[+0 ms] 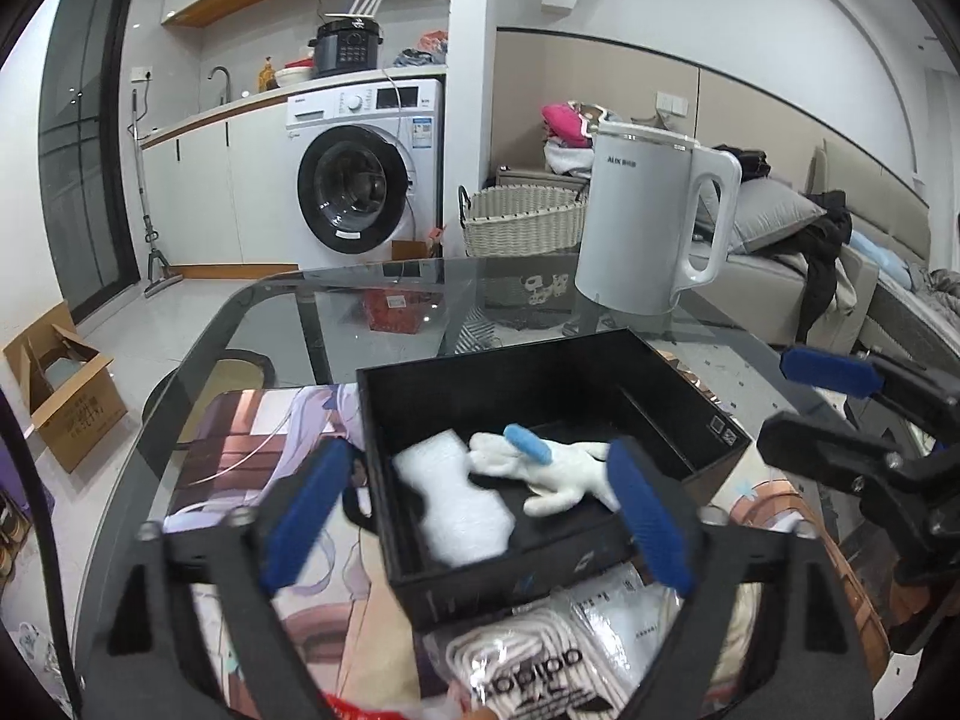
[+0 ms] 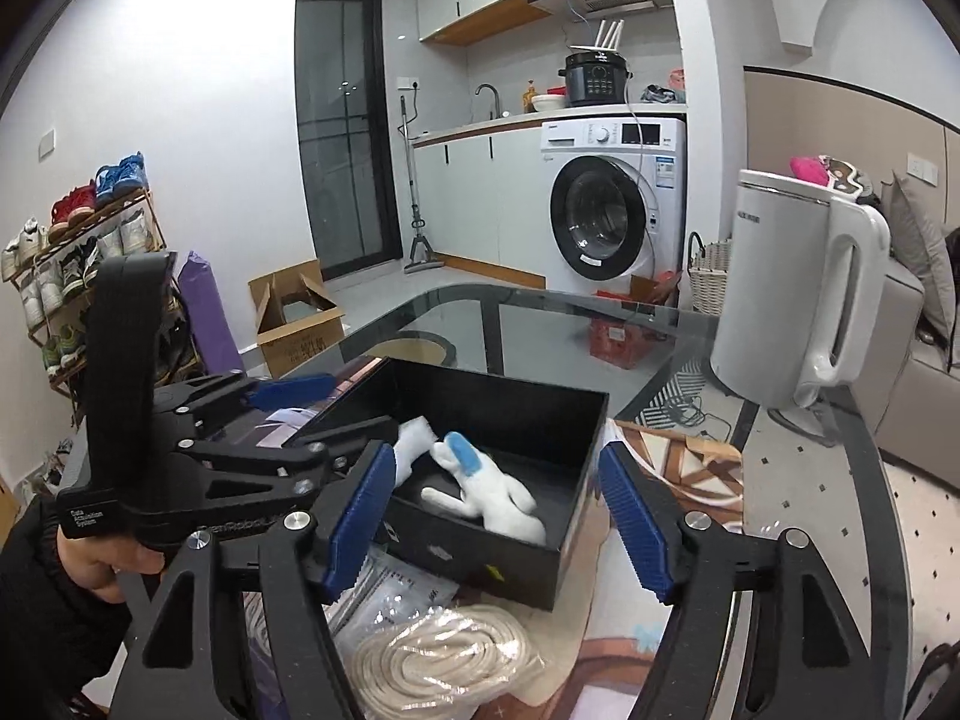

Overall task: Organize soft objects
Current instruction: 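Drop the glove and foam block into the black box with both grippers, then move the right gripper over the bagged white rope coil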

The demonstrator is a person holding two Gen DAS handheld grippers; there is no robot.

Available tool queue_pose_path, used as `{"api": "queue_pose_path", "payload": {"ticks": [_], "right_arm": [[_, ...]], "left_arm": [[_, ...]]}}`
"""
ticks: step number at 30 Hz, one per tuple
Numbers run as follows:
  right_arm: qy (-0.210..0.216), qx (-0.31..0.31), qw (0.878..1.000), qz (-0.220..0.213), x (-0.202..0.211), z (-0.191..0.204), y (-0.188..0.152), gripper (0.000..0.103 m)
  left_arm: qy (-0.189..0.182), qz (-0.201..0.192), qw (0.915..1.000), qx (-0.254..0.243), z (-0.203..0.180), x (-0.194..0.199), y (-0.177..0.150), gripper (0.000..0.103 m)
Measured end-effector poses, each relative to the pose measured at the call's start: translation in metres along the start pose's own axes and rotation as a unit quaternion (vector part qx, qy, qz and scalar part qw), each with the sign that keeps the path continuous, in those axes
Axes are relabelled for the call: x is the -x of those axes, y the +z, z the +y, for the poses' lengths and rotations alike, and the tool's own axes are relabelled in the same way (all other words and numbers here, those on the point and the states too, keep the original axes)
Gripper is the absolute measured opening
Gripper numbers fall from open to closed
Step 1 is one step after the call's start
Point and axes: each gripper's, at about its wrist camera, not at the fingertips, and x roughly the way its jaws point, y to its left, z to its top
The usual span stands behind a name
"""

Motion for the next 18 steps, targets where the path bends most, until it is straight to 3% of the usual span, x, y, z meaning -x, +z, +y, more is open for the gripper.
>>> {"api": "queue_pose_path", "payload": {"ticks": [2,10,18], "right_arm": [[-0.004,-0.006,1.000,0.003,0.002,-0.002,-0.005,0.082],[-0.016,-0.028,0.999,0.024,0.012,-0.007,-0.026,0.101],[-0.025,-0.016,0.999,0.043,0.026,-0.005,-0.040,0.102]], "left_arm": [[0.000,-0.002,1.0000,0.007,0.003,0.007,-0.003,0.103],[-0.009,0.009,0.9998,0.016,0.009,0.026,-0.016,0.103],[-0.015,0.022,0.9993,0.027,0.016,0.039,-0.033,0.103]]}}
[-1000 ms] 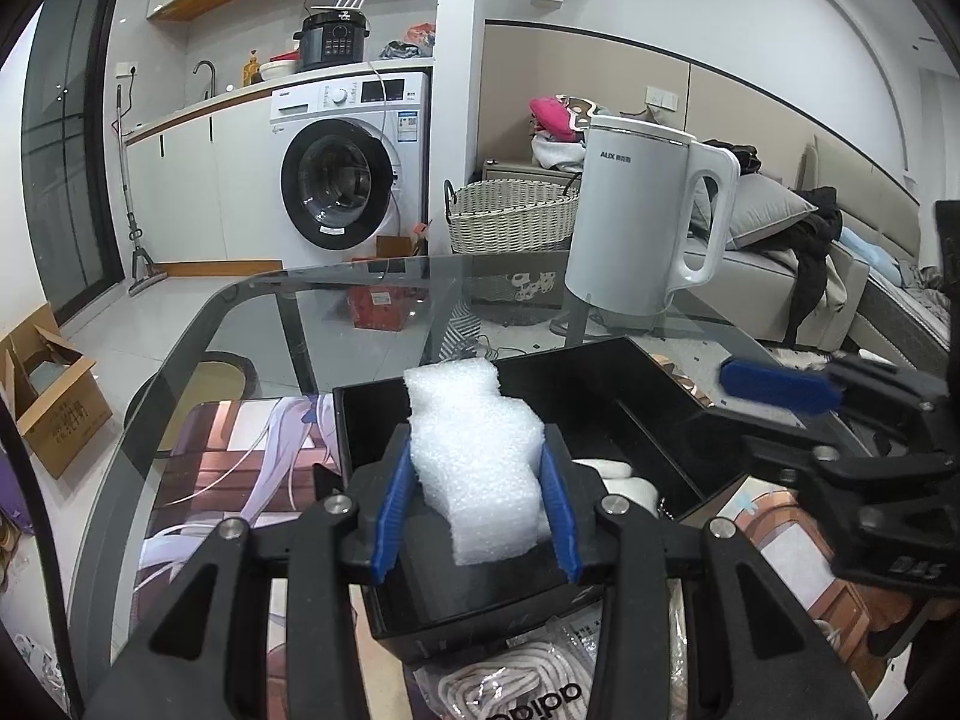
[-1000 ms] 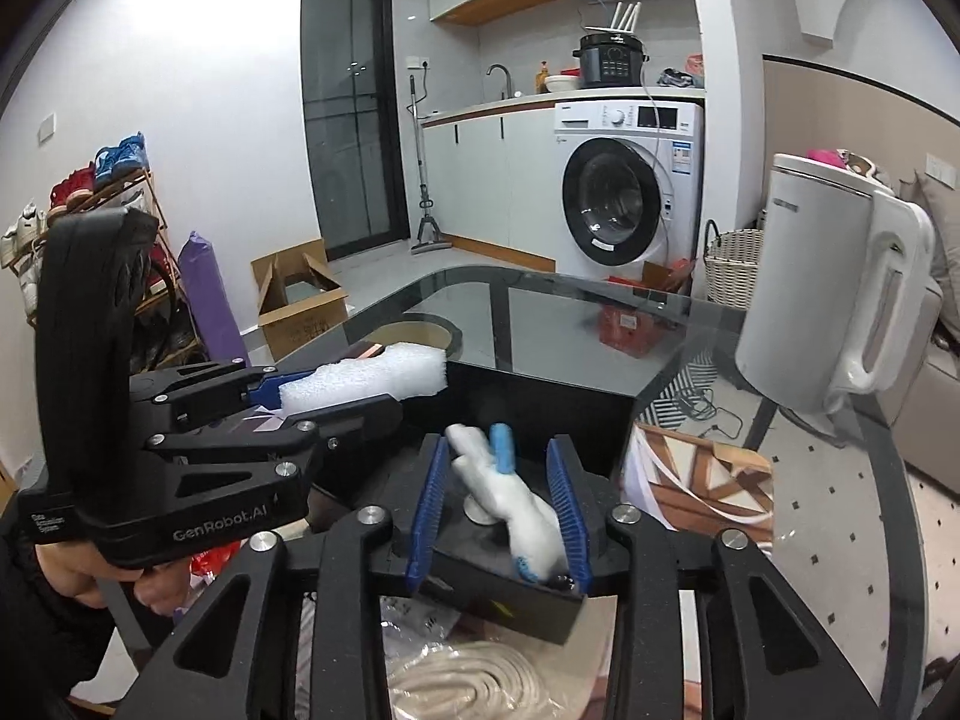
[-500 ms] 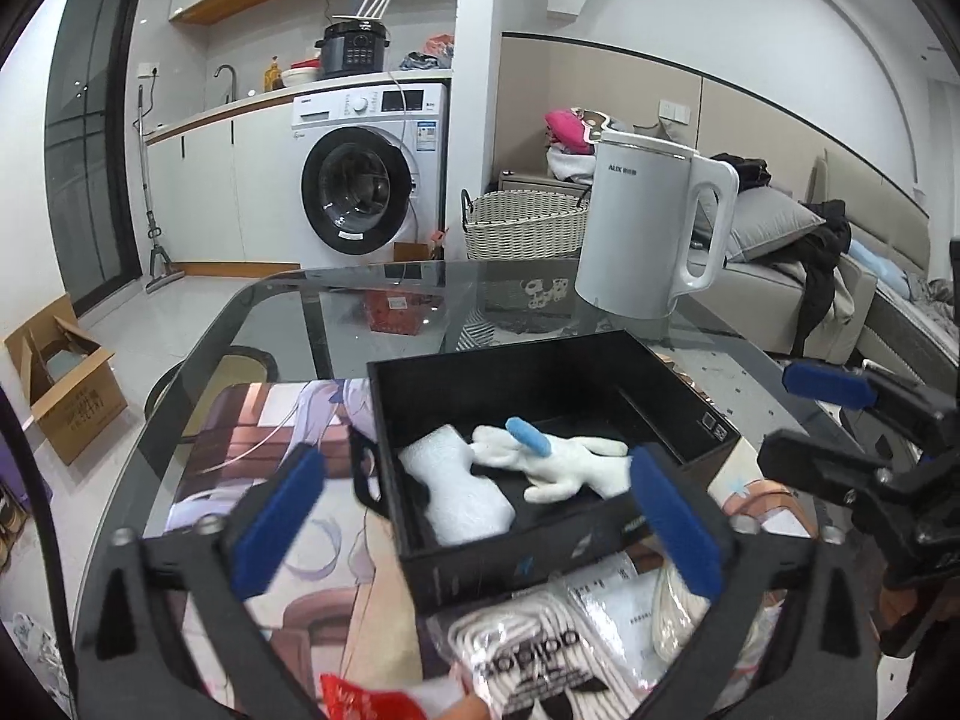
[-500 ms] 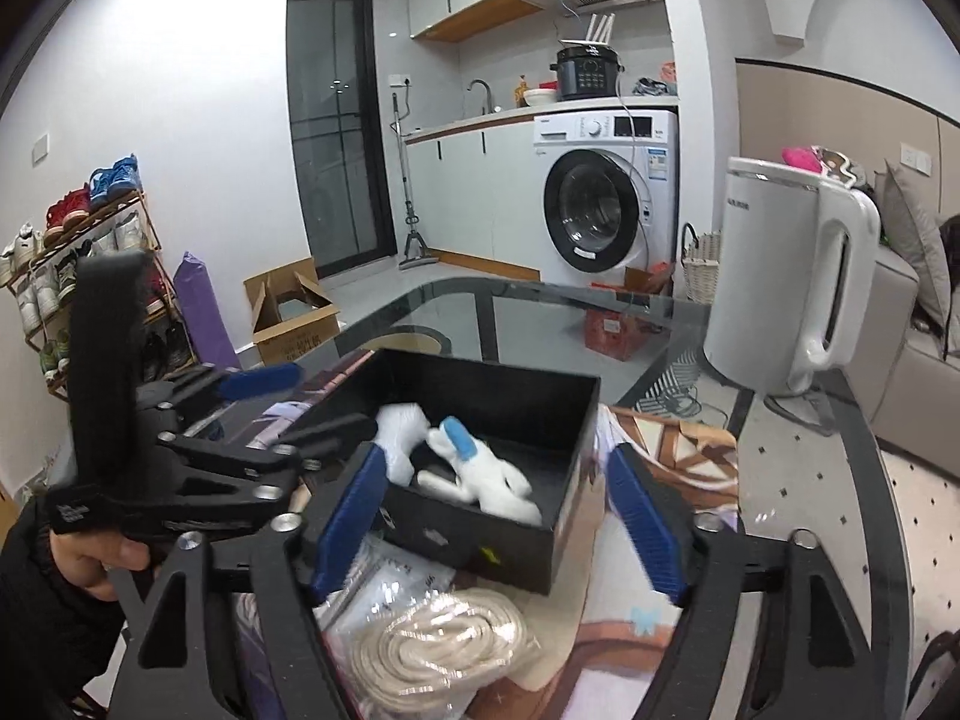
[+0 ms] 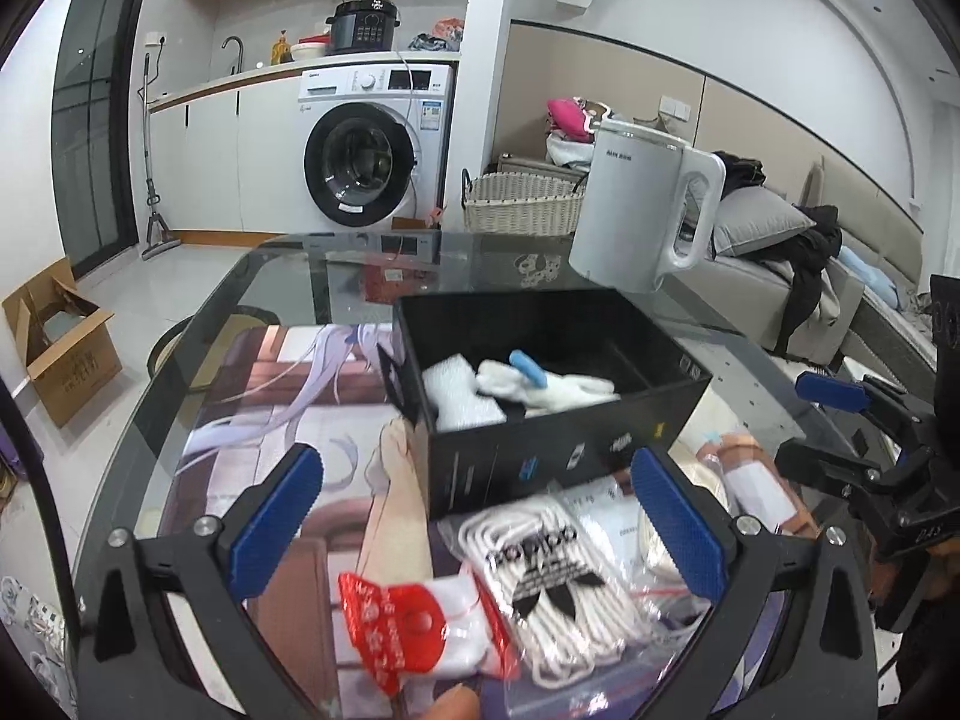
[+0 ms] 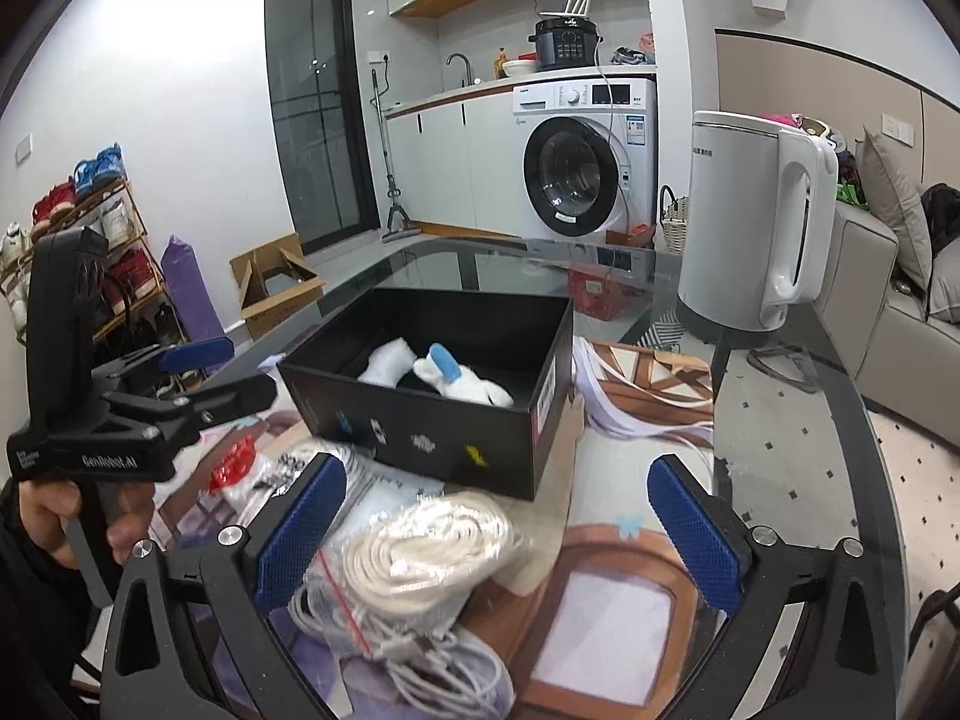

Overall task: Organize soft objects
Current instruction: 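Move the right gripper over the bagged white rope coil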

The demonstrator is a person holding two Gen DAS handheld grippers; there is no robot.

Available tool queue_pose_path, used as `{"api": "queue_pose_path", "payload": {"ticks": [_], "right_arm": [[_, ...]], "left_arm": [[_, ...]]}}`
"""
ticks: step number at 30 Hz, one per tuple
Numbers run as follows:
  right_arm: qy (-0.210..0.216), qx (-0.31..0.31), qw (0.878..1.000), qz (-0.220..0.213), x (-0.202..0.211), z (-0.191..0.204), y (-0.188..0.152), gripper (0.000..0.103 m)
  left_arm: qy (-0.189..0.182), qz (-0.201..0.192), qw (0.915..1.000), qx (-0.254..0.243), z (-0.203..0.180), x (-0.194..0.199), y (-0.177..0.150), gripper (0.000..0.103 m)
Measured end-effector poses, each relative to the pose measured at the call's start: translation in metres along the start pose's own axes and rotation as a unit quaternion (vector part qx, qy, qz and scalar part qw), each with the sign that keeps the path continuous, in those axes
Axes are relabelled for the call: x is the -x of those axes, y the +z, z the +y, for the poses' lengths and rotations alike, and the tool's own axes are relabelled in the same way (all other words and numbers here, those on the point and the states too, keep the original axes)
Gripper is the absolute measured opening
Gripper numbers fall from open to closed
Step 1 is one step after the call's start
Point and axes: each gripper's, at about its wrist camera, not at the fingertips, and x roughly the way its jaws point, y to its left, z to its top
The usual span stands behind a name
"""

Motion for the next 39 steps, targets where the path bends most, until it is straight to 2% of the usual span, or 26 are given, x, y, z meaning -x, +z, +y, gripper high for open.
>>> {"api": "queue_pose_path", "payload": {"ticks": [7,14,24,39], "right_arm": [[0.003,-0.011,0.999,0.030,0.000,-0.001,-0.015,0.102],[0.024,-0.008,0.998,0.055,-0.010,0.010,-0.018,0.102],[0.028,-0.011,0.995,0.096,-0.030,0.013,-0.026,0.102],[0.039,0.002,0.990,0.139,-0.054,0.016,-0.025,0.102]], "left_arm": [[0.014,0.006,0.9993,-0.033,-0.009,0.007,-0.013,0.103],[0.009,0.029,0.9977,-0.060,-0.017,0.003,-0.021,0.103],[-0.010,0.054,0.9969,-0.056,-0.014,-0.007,-0.026,0.103],[-0.006,0.073,0.9948,-0.071,-0.019,-0.014,-0.030,0.103]]}}
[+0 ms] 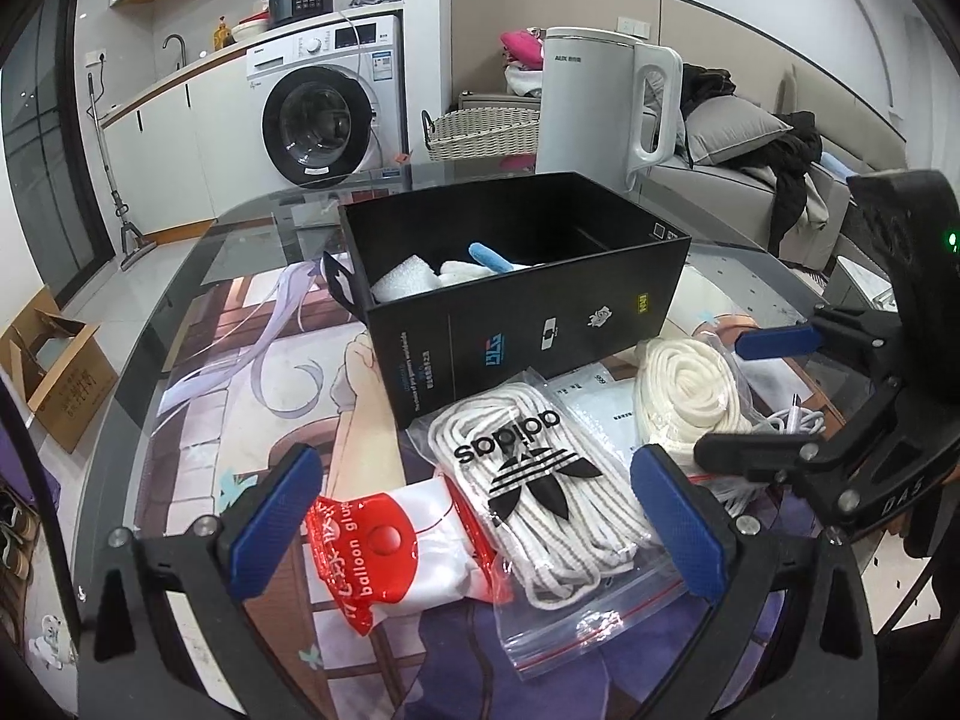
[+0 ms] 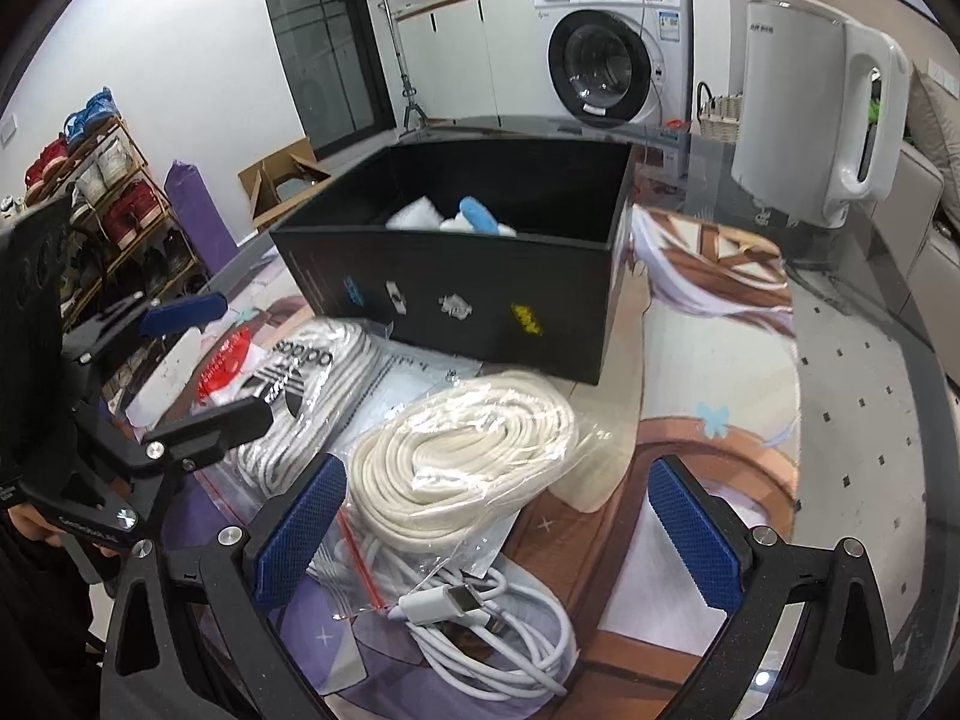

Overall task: Organize soft objects
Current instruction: 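Move the right gripper over the bagged white rope coil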

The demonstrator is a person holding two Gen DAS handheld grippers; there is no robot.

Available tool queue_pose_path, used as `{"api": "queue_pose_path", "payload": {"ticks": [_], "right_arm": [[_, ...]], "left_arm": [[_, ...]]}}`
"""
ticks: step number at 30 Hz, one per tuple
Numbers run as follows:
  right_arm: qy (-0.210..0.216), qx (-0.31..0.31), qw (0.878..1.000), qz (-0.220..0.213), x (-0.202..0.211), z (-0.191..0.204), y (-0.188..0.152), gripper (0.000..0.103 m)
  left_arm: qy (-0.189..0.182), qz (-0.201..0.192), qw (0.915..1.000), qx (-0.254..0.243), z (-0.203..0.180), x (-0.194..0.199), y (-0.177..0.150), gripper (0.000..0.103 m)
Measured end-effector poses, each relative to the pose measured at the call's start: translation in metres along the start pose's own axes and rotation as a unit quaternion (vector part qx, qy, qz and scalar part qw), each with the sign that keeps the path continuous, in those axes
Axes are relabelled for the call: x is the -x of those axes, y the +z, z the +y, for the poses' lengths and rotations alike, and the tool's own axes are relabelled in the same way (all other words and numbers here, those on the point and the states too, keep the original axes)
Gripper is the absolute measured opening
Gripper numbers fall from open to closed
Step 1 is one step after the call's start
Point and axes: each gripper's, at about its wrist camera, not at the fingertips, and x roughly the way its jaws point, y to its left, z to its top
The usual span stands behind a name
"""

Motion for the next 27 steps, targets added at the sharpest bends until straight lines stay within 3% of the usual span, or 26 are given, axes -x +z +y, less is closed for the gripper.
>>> {"api": "queue_pose_path", "payload": {"ticks": [19,25,27], "right_arm": [[-0.027,0.059,0.997,0.038,-0.024,0.025,0.015,0.102],[-0.032,0.064,0.997,0.022,-0.021,0.027,0.016,0.102],[-0.037,0.066,0.997,0.014,-0.018,0.027,0.015,0.097]], "left_arm": [[0.000,-0.006,0.9999,0.013,0.011,0.007,-0.001,0.103],[-0.002,-0.006,0.9999,0.009,0.011,0.007,0.000,0.103],[-0.001,-0.006,0.9999,0.009,0.010,0.006,0.000,0.103]]}}
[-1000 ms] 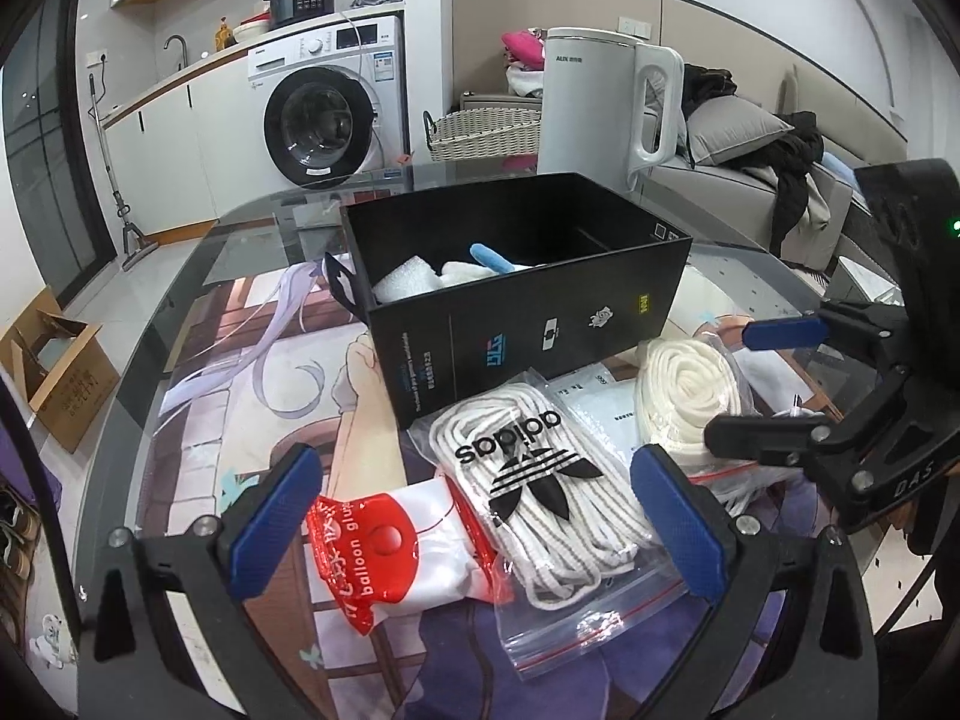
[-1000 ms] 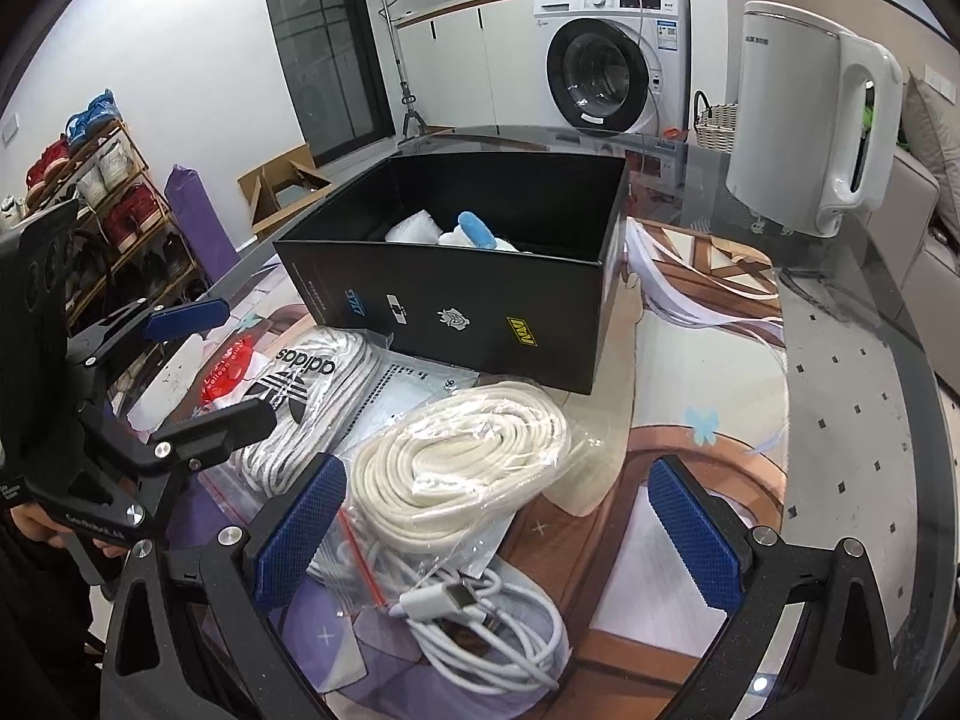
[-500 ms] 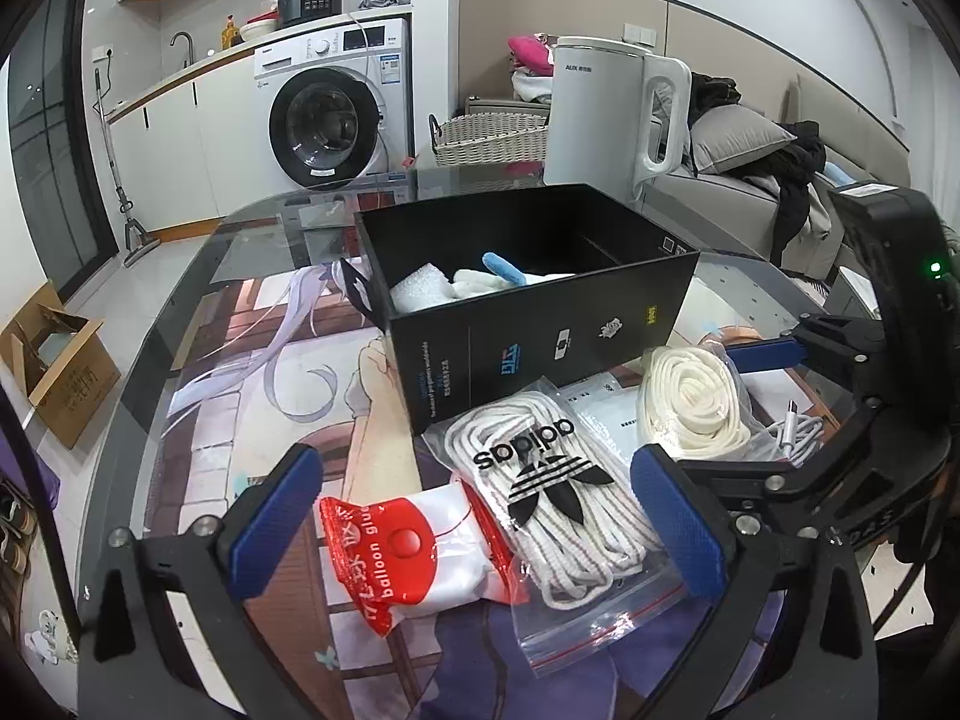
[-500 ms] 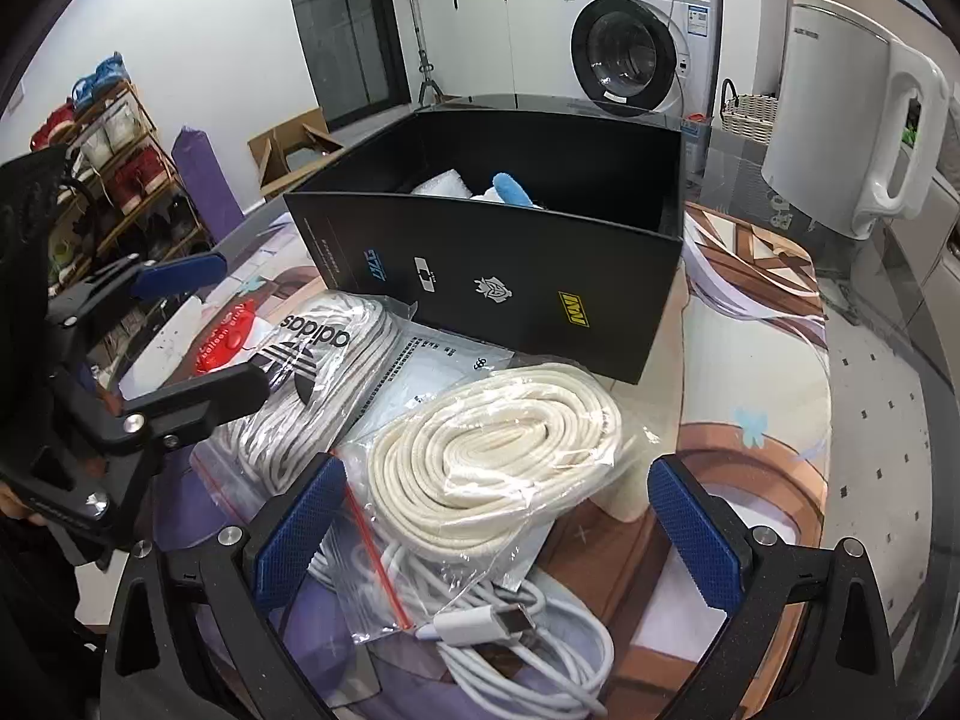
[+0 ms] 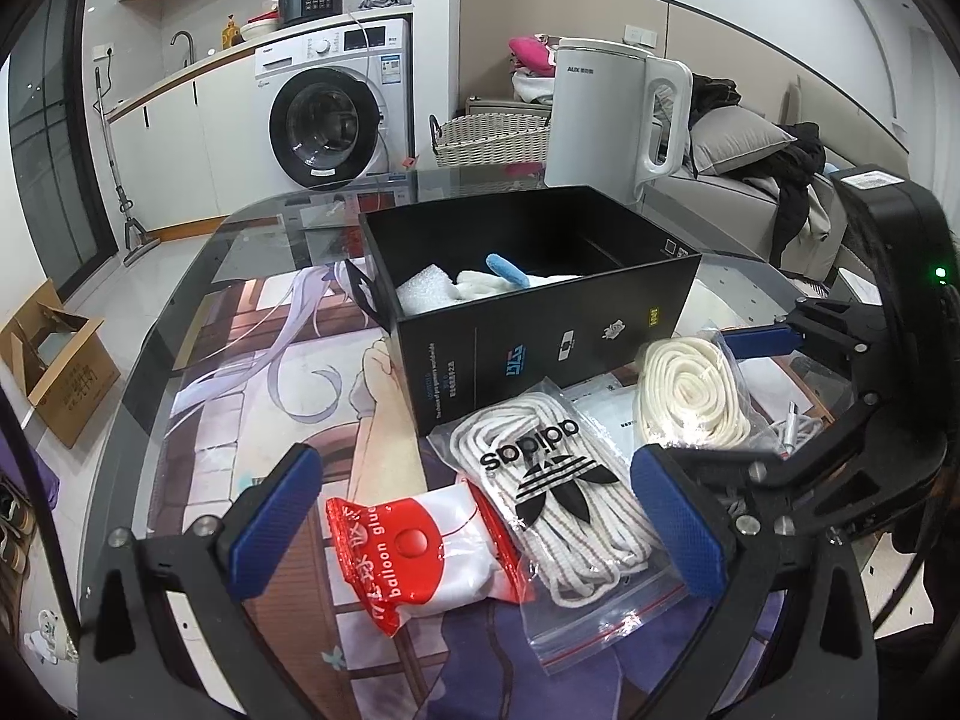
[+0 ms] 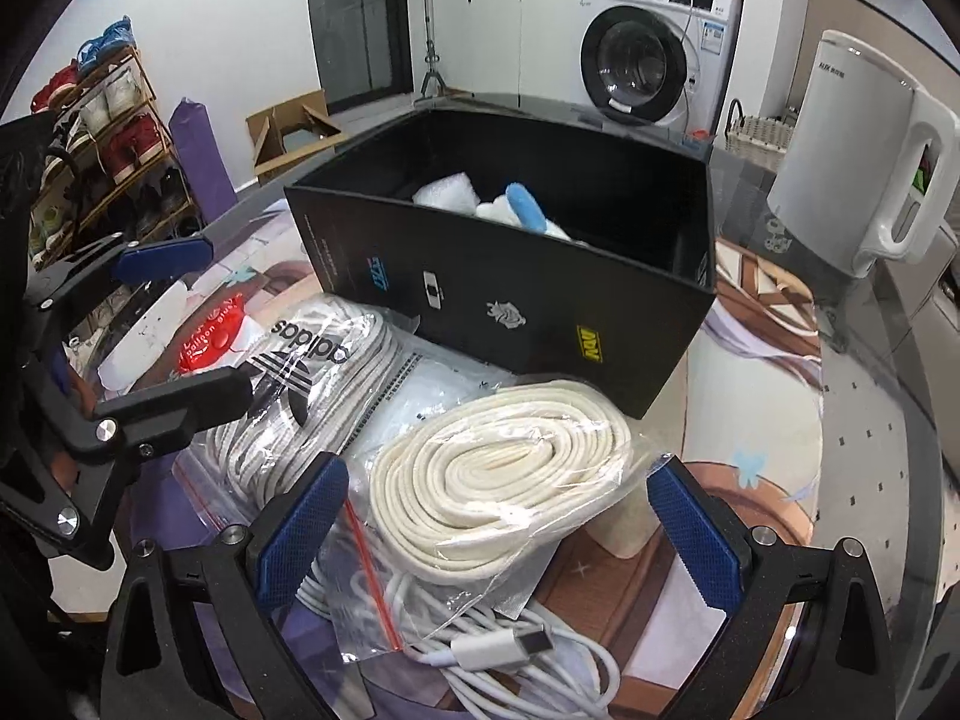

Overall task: Organize soft objects
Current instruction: 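Move the right gripper over the bagged white rope coil, then grasp the bagged white rope coil with the right gripper and lift it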

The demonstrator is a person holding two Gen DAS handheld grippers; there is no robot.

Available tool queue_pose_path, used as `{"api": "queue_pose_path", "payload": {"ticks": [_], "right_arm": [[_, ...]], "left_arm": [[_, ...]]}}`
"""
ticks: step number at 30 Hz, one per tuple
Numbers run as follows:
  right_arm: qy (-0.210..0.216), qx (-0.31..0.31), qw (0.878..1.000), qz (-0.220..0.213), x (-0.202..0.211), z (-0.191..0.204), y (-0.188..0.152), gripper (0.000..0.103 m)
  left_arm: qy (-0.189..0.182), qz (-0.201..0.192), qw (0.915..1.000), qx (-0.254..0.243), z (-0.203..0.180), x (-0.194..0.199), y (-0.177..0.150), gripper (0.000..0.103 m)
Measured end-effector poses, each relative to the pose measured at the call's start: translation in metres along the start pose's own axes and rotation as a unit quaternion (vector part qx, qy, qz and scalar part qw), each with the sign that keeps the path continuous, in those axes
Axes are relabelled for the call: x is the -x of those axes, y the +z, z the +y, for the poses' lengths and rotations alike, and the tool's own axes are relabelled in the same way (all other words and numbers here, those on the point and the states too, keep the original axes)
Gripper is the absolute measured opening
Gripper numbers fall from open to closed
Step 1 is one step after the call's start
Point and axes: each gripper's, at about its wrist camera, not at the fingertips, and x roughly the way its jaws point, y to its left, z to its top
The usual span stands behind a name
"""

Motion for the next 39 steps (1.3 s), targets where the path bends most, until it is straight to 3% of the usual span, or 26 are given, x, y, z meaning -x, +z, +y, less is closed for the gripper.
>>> {"api": "queue_pose_path", "payload": {"ticks": [2,10,14,17,22,24,26,27,32,39], "right_arm": [[0.002,0.005,1.000,-0.007,0.003,0.001,-0.001,0.082],[0.012,-0.007,0.999,-0.028,0.016,-0.003,-0.009,0.048],[0.008,-0.003,0.999,-0.045,0.025,-0.005,-0.014,0.021],[0.008,-0.004,0.999,-0.050,0.028,-0.007,-0.016,0.013],[0.016,-0.019,0.999,-0.044,0.029,-0.013,-0.018,0.013],[0.024,-0.038,0.998,-0.037,0.027,-0.019,-0.017,0.019],[0.018,-0.053,0.998,-0.031,0.026,-0.023,-0.017,0.046],[0.018,-0.059,0.998,-0.029,0.025,-0.024,-0.016,0.053],[0.017,-0.074,0.997,-0.007,0.015,-0.020,-0.009,0.078],[0.009,-0.071,0.997,0.016,-0.003,-0.005,0.008,0.082]], "left_arm": [[0.000,0.001,1.0000,0.000,0.000,0.000,0.000,0.103],[-0.002,0.002,1.0000,-0.004,-0.003,-0.001,-0.002,0.103],[-0.003,0.003,1.0000,-0.005,-0.005,-0.001,-0.002,0.103],[-0.003,0.003,1.0000,-0.007,-0.007,-0.001,-0.002,0.103],[-0.004,0.005,0.9999,-0.008,-0.008,-0.001,-0.002,0.103],[-0.004,0.005,0.9999,-0.008,-0.008,-0.001,-0.002,0.103],[-0.004,0.005,0.9999,-0.008,-0.008,-0.001,-0.002,0.103],[-0.004,0.005,0.9999,-0.008,-0.008,-0.001,-0.002,0.103],[-0.004,0.003,1.0000,-0.005,-0.005,0.000,-0.001,0.103],[-0.003,0.000,1.0000,0.003,0.002,0.004,0.000,0.103]]}}
